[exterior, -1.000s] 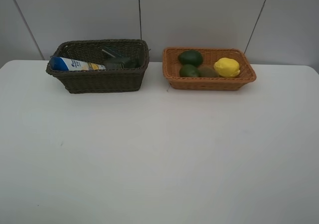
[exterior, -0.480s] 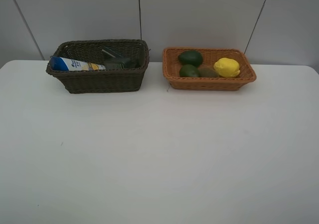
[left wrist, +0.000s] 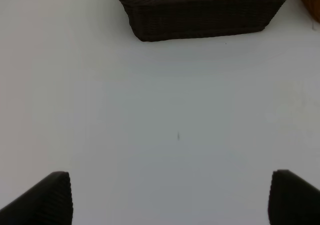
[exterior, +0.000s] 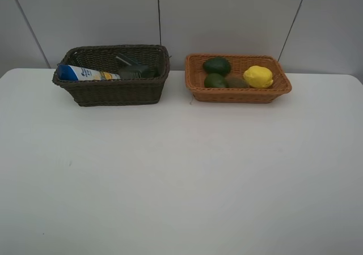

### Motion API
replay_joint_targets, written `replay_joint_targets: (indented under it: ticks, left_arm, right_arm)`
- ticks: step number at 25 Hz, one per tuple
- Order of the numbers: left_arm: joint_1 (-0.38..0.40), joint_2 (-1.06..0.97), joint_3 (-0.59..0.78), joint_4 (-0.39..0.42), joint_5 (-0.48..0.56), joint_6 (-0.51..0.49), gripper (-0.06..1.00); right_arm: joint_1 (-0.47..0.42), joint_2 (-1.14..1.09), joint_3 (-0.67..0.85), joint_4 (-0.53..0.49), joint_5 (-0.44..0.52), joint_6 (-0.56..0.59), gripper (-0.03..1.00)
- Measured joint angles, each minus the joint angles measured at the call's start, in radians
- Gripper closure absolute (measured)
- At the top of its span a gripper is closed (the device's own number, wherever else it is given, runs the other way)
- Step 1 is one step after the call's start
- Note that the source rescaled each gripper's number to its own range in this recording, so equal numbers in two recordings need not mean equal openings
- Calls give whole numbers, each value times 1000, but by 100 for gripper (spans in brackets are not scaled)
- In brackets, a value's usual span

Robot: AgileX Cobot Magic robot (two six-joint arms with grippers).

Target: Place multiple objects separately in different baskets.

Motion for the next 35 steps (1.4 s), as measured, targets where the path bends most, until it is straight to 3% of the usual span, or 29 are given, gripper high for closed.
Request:
replay_joint_targets:
  ticks: [35]
  left_arm:
    - [0,0,0,0,0,0,-6]
  right_arm:
    - [47,0,2,-7,-8,0,-1]
